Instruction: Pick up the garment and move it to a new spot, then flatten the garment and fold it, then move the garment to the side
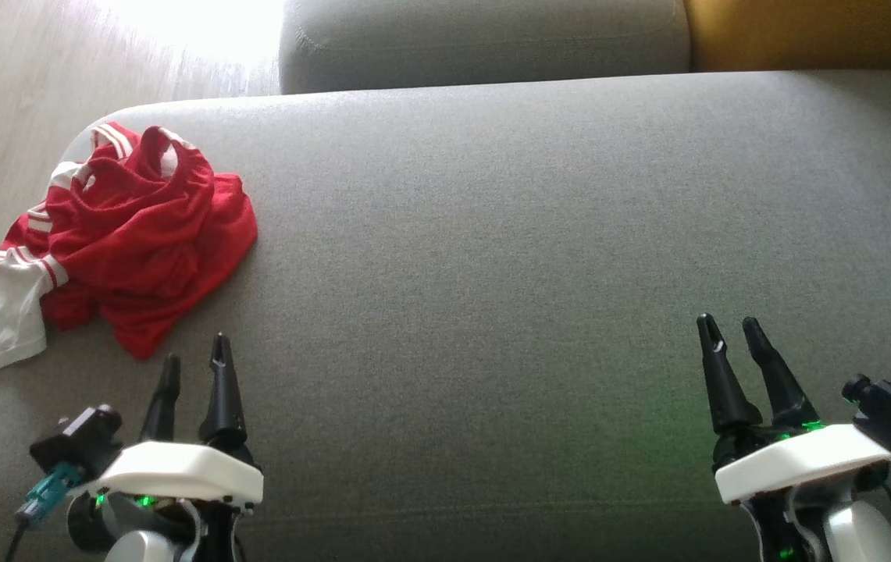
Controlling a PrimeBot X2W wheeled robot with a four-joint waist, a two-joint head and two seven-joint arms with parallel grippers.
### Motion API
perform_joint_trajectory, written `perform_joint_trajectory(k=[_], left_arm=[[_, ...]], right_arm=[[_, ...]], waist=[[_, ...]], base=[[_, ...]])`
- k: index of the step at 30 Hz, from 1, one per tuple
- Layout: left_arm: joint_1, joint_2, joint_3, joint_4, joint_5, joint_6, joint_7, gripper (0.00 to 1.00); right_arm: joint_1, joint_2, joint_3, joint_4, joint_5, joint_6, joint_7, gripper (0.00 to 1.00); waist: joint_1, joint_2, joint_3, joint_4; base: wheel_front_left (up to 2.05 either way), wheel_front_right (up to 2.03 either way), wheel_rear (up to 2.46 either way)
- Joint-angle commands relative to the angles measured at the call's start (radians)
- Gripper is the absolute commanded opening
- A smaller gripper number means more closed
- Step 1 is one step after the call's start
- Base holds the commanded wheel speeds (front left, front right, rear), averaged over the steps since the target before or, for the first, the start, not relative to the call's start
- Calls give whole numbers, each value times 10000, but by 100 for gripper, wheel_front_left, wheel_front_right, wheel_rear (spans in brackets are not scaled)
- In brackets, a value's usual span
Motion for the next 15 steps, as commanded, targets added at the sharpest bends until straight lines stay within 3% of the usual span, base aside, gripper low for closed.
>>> perform_joint_trajectory(k=[1, 15], left_arm=[[-263, 116, 166, -453, 367, 61, -174, 100], [-192, 35, 318, -690, 1765, 115, -555, 100]], right_arm=[[-292, -99, 210, -476, -444, -1, -174, 100], [-214, -114, 408, -792, -2110, -1, -558, 100]], waist=[[0, -1, -2, 2], [0, -1, -6, -41]], base=[[0, 0, 0], [0, 0, 0]])
